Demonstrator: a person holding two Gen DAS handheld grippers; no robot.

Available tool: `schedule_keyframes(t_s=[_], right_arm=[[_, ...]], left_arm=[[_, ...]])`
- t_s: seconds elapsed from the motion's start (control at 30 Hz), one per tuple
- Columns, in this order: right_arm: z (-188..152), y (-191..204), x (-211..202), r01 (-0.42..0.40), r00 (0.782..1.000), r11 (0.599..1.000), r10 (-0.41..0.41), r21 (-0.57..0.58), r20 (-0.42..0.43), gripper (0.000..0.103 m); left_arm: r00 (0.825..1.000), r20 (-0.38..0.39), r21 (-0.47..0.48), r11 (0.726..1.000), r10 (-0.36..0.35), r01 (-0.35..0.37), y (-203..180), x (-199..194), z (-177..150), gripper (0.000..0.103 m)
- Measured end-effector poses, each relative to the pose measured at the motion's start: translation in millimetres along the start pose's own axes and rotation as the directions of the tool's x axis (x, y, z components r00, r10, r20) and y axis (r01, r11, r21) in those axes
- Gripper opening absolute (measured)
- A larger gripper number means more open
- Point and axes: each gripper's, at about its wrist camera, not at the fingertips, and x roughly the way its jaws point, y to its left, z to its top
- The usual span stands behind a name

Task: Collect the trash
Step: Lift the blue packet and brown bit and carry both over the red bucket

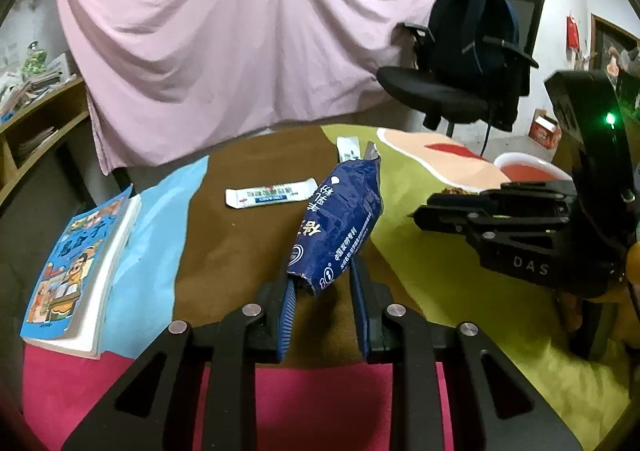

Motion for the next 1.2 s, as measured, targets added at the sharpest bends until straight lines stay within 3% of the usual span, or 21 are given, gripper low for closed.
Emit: schedule_keyframes(t_s=[0.23,0.43,0.8,1.2], right_arm=[[-4,-1,-21,-0.004,0.996,1.0,0.002,0.012,0.087,0.045],[-10,2,-51,0.017,0.974,1.0,-0.019,0.011,0.226,0.045],[-26,-5,-113,0.083,0.886,0.995,-0.097,0.049,0.453,0.045],[-48,-55,-183,0.159,0.793,0.968,-0.244,0.196,0.558,0.046]], left_arm=[[0.997,0.075,-0.037,0.999,0.019,-0.017,-3,-21,-3,0.021],[0.988,0.151,-0.05,0.998,0.038,-0.031,-13,-41,-1,0.021],[0.966,0.258,-0.015,1.0,0.013,-0.01,-50,-65,22,0.021],[0.949,0.302,0.097,0.993,-0.087,0.06,-124,-64,48,0.021]])
